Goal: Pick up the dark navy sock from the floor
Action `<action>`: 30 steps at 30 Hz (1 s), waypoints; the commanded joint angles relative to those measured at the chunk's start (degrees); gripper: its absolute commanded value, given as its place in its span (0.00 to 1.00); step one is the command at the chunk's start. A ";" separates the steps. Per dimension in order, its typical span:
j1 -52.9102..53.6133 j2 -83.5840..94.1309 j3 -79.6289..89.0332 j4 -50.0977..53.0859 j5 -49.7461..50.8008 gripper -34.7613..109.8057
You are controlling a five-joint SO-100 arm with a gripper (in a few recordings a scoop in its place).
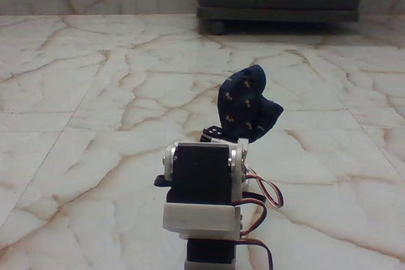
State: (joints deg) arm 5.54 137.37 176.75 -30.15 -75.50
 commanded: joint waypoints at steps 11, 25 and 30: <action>0.26 1.58 -0.18 -9.40 -16.44 0.24; -2.11 1.49 -0.09 -9.76 -12.30 0.24; -2.55 1.49 -0.18 -9.84 -12.13 0.24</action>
State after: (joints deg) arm 3.34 137.37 176.75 -39.81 -88.24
